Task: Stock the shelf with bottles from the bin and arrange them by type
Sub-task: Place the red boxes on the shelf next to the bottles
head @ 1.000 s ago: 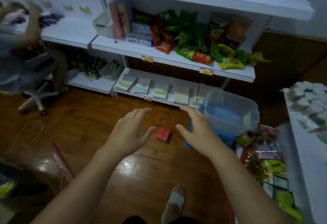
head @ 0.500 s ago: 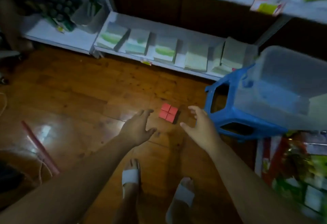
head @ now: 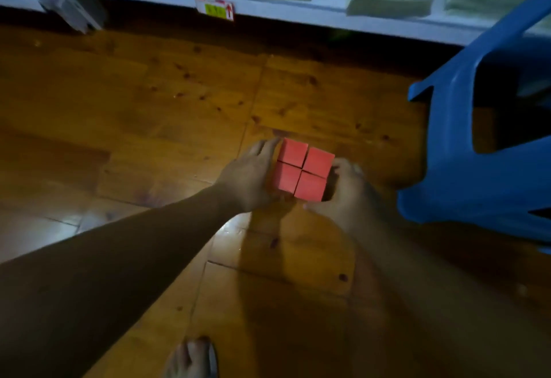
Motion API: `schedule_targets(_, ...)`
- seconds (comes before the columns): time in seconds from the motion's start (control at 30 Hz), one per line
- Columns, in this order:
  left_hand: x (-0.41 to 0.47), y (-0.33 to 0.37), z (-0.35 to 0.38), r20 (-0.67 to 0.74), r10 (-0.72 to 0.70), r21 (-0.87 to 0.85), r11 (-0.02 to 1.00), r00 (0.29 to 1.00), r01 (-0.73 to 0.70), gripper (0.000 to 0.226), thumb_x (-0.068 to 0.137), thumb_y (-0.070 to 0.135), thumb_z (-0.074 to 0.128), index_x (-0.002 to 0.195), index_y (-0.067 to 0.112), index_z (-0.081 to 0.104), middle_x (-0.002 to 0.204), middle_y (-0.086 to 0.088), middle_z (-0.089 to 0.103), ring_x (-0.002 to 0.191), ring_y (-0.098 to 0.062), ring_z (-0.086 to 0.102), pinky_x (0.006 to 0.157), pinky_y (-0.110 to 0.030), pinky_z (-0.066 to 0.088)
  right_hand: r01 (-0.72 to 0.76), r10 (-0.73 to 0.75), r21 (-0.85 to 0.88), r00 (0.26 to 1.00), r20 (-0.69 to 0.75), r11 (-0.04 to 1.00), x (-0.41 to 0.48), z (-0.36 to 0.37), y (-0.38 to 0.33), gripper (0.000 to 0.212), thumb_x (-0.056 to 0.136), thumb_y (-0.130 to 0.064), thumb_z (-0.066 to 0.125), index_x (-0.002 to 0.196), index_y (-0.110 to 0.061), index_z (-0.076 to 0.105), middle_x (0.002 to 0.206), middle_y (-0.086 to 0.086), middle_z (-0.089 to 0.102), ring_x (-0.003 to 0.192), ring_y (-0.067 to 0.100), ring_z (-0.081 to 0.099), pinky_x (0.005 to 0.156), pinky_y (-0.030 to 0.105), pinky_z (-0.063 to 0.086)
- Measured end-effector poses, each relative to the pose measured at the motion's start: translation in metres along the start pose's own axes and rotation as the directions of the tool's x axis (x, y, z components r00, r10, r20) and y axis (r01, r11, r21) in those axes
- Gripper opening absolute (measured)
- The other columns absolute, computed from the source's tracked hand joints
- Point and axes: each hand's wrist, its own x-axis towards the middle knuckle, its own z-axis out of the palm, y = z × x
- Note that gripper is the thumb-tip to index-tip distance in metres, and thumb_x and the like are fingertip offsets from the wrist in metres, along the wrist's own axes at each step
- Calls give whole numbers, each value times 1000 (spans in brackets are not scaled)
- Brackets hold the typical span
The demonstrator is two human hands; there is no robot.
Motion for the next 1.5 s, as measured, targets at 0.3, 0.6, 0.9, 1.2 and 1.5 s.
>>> schedule_targets(0.3,-3,-1,56,-74,-216,-471,868,974,157,32,80,15,86,110,11,73,99,-3,78,88,-17,71,74,-33,57,-88,96,300,995,-14,950,-6,59,7,45,80,-21,90,120,-14,72,111,2,77,106,18,72,65,7,41)
schedule_targets(0.6,-90,39,-34,-120,-108,-580,814,987,19,72,84,26,88,147,37,55,126,15,70,115,-1,64,101,-30,55,2,2,404,1000,-10,915,-90,-30,-40,48,82,-47,84,124,-29,67,108,-15,71,102,4,67,68,10,46)
schedule_targets(0.9,-181,207,-323,-184,68,-616,769,981,-169,75,85,38,87,150,41,50,131,5,61,123,-6,62,108,-39,52,84,41,550,977,-210,831,-221,-325,-182,55,80,-48,84,128,-37,61,119,-22,57,104,-11,58,80,9,46)
schedule_targets(1.2,-275,446,-582,-376,318,-584,648,870,-489,70,90,40,77,154,37,48,130,-4,63,111,-7,65,95,-24,55,327,134,597,790,-598,733,-377,-633,-289,49,87,-45,80,129,-26,66,118,-5,72,105,0,69,92,29,58)
schedule_targets(1.5,-351,632,-695,-426,562,-541,470,709,-697,61,97,41,71,153,39,49,138,14,64,128,-6,61,99,-44,59,407,124,479,648,-751,778,-527,-800,-284,37,100,-39,63,137,-43,59,127,-15,65,116,3,65,99,42,58)
